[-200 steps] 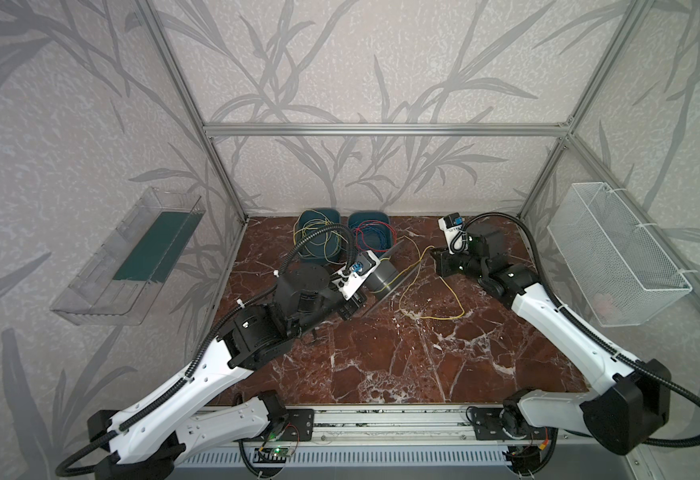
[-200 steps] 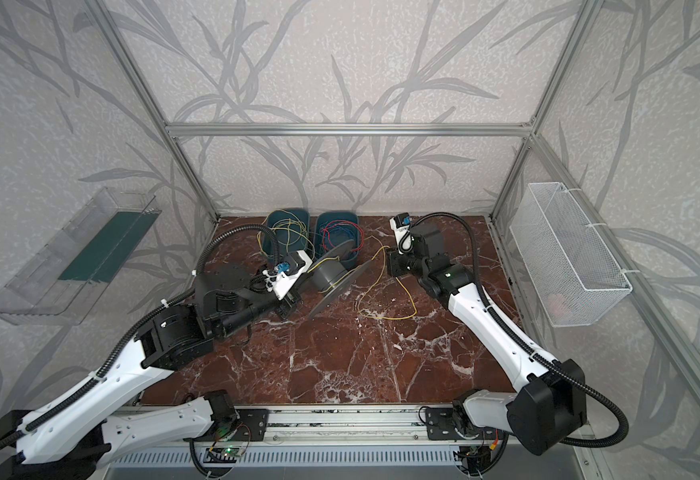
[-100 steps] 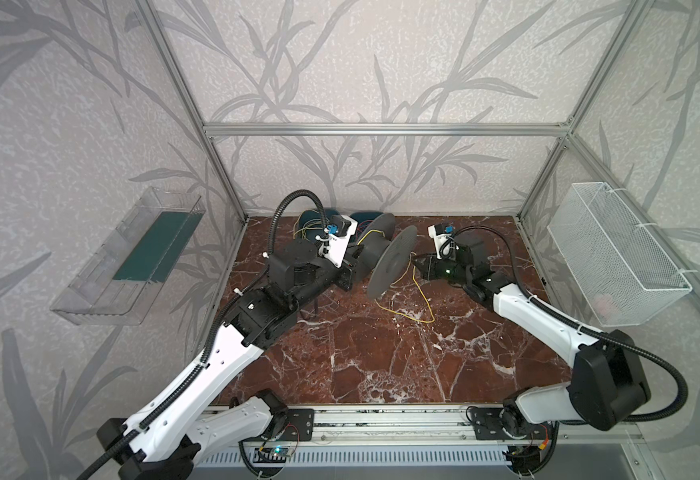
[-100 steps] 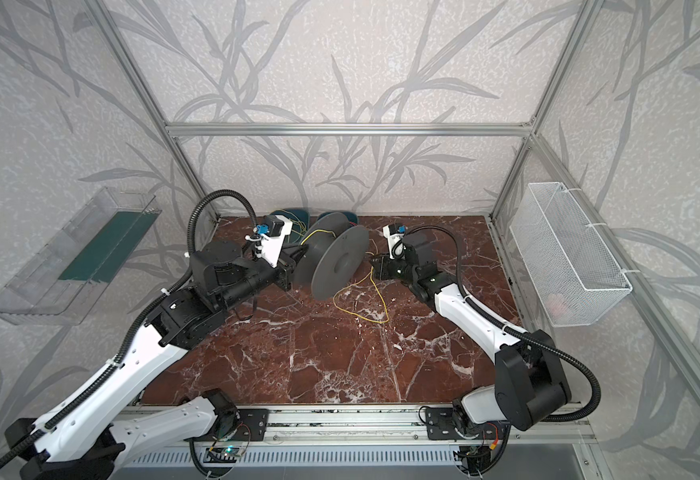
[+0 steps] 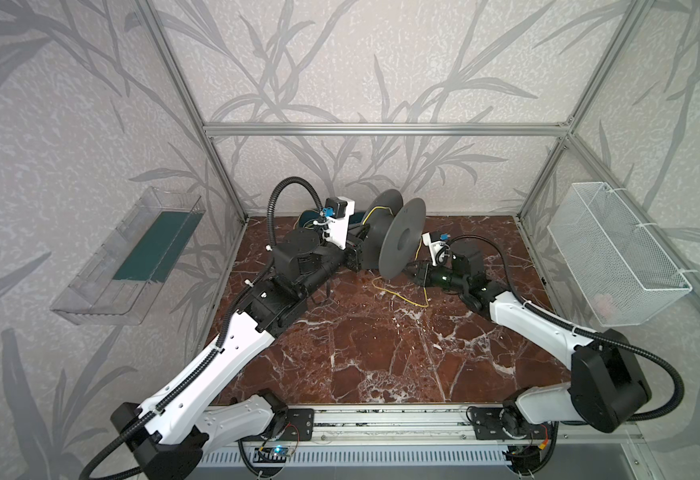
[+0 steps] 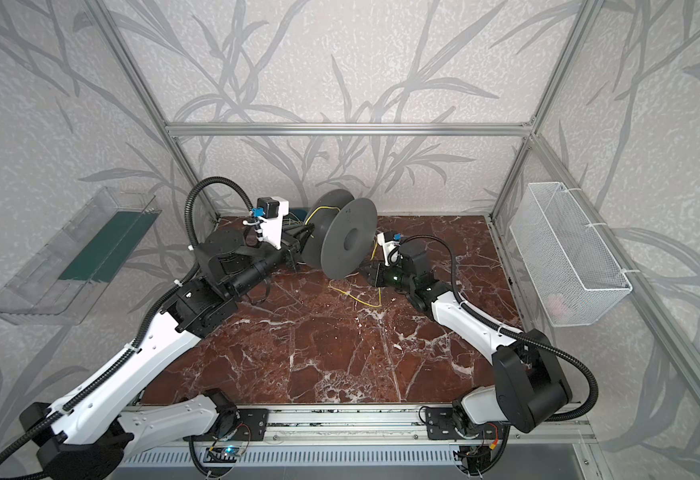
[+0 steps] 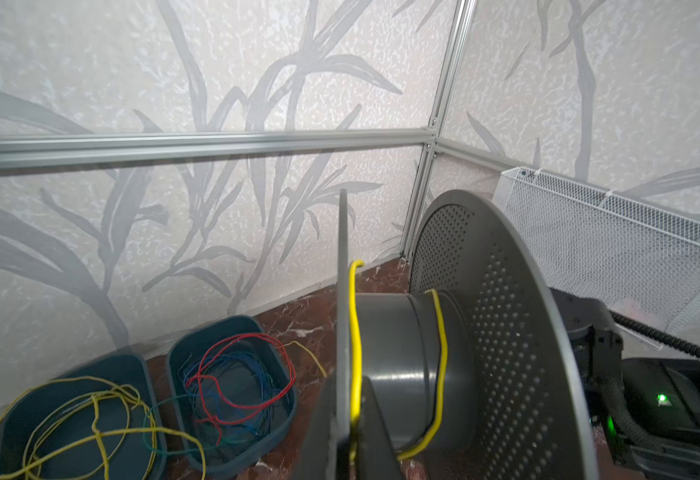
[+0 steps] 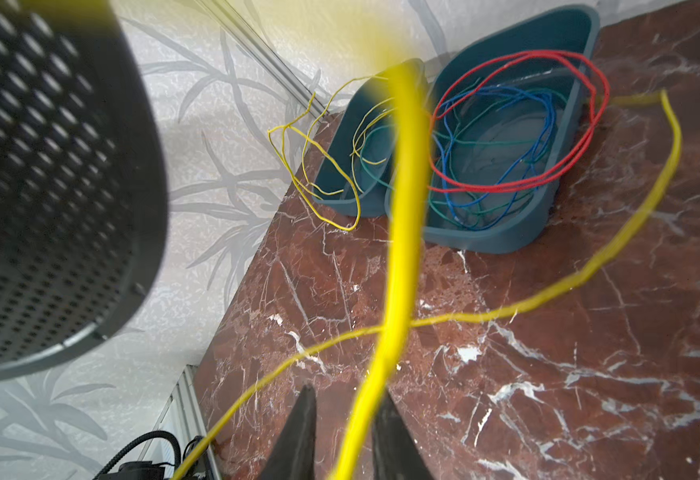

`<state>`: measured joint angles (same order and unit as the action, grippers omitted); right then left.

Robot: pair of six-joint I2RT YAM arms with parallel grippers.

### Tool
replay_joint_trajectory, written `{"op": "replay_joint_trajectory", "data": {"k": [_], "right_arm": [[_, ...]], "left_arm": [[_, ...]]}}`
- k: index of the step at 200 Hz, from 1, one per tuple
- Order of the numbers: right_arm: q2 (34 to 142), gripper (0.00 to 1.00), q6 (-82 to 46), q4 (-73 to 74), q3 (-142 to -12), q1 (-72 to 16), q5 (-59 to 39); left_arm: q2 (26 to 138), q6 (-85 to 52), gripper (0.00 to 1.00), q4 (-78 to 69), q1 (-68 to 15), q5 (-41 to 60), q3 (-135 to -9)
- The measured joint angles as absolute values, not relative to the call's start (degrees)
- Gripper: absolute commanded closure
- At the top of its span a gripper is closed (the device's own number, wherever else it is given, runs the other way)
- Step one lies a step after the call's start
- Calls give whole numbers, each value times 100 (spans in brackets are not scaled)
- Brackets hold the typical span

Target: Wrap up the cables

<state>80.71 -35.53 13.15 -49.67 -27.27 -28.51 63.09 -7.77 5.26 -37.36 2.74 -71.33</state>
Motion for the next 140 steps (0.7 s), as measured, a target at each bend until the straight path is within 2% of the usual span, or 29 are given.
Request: {"op": "replay_joint_trajectory", "data": {"k": [31, 82, 88, 101, 140], "right_arm": [[7841, 69, -3697, 1328, -4637, -2729, -2897], [7048, 75, -3708, 1269, -4416, -2731, -2770], [7006, 80, -3723, 1273, -4416, -2729, -2775], [6976, 100, -3782, 1288, -4416, -2724, -2803], [6925, 100, -3647, 980, -4471, -2731, -2779]], "left_arm": [[6309, -746, 100, 421, -3734, 222, -7236], [6309, -711, 100, 333, -3699, 115, -7500], [6309, -711, 100, 292, -3697, 106, -7502], [6311, -714, 100, 266, -3695, 80, -7502], [6399, -725, 100, 228, -3680, -169, -7559]]}}
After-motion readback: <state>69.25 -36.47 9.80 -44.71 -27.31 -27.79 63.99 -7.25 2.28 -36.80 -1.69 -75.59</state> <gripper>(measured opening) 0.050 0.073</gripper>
